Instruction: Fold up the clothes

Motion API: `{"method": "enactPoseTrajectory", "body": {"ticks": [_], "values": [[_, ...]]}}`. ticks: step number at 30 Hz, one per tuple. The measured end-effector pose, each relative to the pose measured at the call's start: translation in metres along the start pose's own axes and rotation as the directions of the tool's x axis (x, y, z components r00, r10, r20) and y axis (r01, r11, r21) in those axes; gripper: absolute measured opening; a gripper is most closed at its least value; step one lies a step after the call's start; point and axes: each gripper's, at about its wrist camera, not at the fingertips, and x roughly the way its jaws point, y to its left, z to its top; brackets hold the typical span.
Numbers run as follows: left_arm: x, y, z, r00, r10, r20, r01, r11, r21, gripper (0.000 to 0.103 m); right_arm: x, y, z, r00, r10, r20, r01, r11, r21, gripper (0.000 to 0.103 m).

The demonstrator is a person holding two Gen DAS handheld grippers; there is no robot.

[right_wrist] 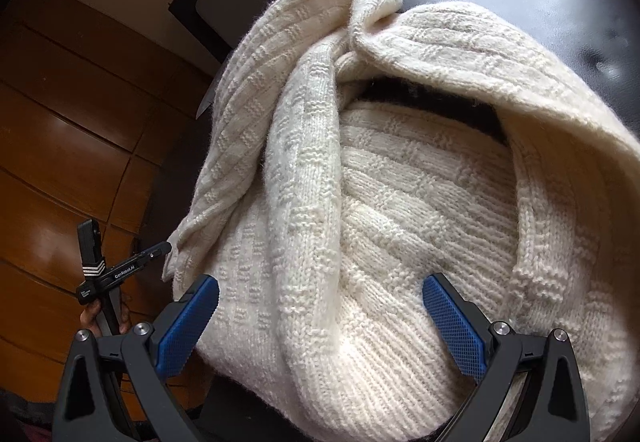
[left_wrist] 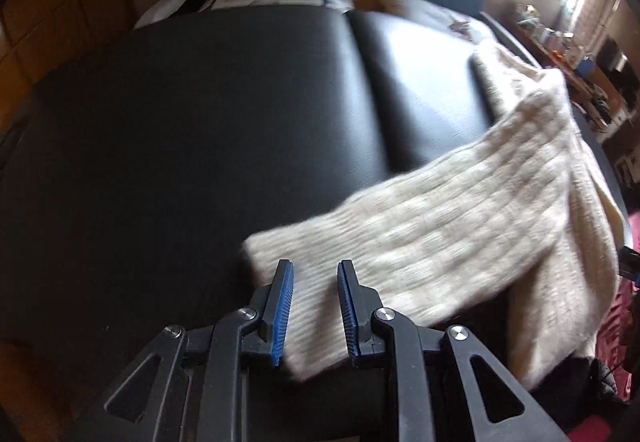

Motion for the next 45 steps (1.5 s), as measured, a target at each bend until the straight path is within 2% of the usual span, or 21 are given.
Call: {"method": "enactPoseTrajectory", "body": {"ticks": [2,5,10,11,13,14,18,20,24,29,34,38,40,42,44,45], "values": [[0.000,0.003,-0.003,1.000,-0.021,0.013,0.021,0.999,-0.028,0.024,0.000,0.001,0.000,1.000,-0.002,0.001,0.002,1.000,-0.002,0.103],[0.004,-0.005,-0.005,1.000,0.000,0.018,0.001,1.000,-0.007,0.028,-0.001,0.002,-0.001,1.000,-0.006,0.005,0.006,1.000,-0.002,0.103],[0.007,-0.016,-0.002,0.996,0.081,0.036,-0.083,0.995,0.048,0.030,-0.001,0.003,-0.001,1.000,-0.021,0.008,0.021,1.000,-0.001,0.103],[0.007,-0.016,-0.001,0.996,0.074,0.042,-0.076,0.996,0.048,0.028,0.001,0.005,-0.002,1.000,-0.026,0.009,0.026,1.000,-0.003,0.103],[0.007,-0.015,-0.001,0.997,0.058,0.056,-0.060,0.998,0.036,0.013,0.005,0.009,-0.005,0.999,-0.034,0.011,0.034,0.999,-0.006,0.103],[0.007,-0.013,0.000,0.997,0.055,0.062,-0.057,0.998,0.025,0.008,0.008,0.011,-0.006,0.999,-0.038,0.012,0.038,0.999,-0.009,0.103],[0.006,0.005,0.005,0.995,0.061,0.082,-0.054,0.995,-0.084,0.004,0.010,0.014,-0.006,0.999,-0.052,0.009,0.052,0.998,-0.017,0.103],[0.004,0.023,0.013,0.990,0.102,0.097,-0.085,0.982,-0.167,0.003,0.011,0.015,-0.004,0.998,-0.060,-0.005,0.060,0.998,-0.006,0.103],[-0.007,0.067,0.037,0.974,0.178,0.139,-0.126,0.938,-0.323,0.003,0.012,0.013,0.008,0.997,-0.054,-0.047,0.057,0.996,0.072,0.103],[-0.025,0.107,0.073,0.947,0.270,0.175,-0.190,0.908,-0.374,0.003,0.007,0.018,0.029,0.999,-0.029,0.012,0.028,0.996,0.083,0.103],[-0.012,0.125,0.082,0.957,0.269,0.112,-0.193,0.873,-0.448,0.003,0.035,0.014,0.041,0.997,-0.069,-0.040,0.073,0.992,0.100,0.103],[-0.002,0.138,0.088,0.964,0.259,0.060,-0.194,0.839,-0.508,0.011,0.036,0.017,0.044,0.998,-0.058,-0.038,0.061,0.994,0.087,0.103],[0.003,0.144,0.091,0.967,0.253,0.035,-0.195,0.820,-0.537,0.011,0.026,0.017,0.047,0.999,-0.036,-0.005,0.037,0.995,0.088,0.103],[-0.002,0.120,0.089,0.979,0.194,0.069,-0.133,0.852,-0.506,0.011,0.007,0.019,0.050,0.996,-0.066,0.064,0.062,0.996,0.062,0.103],[-0.009,0.089,0.085,0.986,0.123,0.110,-0.059,0.887,-0.459,0.012,-0.010,0.024,0.054,0.976,-0.175,0.128,0.176,0.984,0.006,0.103],[-0.012,0.073,0.084,0.988,0.086,0.130,-0.022,0.901,-0.434,0.013,-0.017,0.027,0.056,0.956,-0.247,0.160,0.254,0.967,-0.026,0.103]]}}
